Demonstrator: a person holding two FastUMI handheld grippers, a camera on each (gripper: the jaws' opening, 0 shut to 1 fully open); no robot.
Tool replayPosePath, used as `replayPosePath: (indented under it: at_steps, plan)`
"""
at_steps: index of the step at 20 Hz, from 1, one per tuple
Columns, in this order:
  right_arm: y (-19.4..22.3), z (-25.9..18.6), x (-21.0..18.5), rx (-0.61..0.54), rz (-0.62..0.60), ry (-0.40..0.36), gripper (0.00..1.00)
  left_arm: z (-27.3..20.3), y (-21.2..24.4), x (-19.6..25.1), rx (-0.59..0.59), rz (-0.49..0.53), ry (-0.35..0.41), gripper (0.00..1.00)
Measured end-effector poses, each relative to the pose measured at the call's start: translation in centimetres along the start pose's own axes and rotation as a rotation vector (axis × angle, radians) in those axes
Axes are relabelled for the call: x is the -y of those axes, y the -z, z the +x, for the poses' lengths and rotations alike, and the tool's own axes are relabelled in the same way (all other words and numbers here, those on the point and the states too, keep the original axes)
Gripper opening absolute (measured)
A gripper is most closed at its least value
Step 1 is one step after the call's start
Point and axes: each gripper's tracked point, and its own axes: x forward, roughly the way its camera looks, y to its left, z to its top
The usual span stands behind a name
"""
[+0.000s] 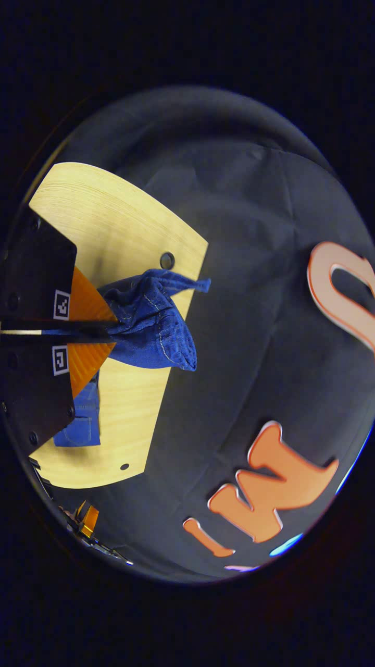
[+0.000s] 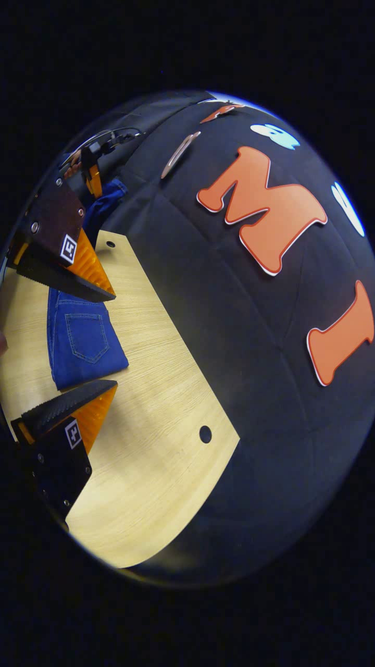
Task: Grasp the waist and the cuffs of the jeans and fold them to make the two legs overlap; first hold the waist and fold one-third of the jeans toward the cuffs, then hold the cuffs and fold the remaining one-third in the same direction to finish folding.
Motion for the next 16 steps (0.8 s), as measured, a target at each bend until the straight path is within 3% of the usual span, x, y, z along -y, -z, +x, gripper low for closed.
replayPosePath:
  at_steps: [9,16]
  plan:
    - [-1.7,-2.0,2.4,0.038,-0.074,-0.003,0.97,1.7,3.4,16.8,-0.055,0.225,0.133,0.04]
    - [-2.7,-2.5,3.8,0.07,-0.096,0.014,0.97,4.2,7.5,24.4,-0.107,0.405,0.13,0.04]
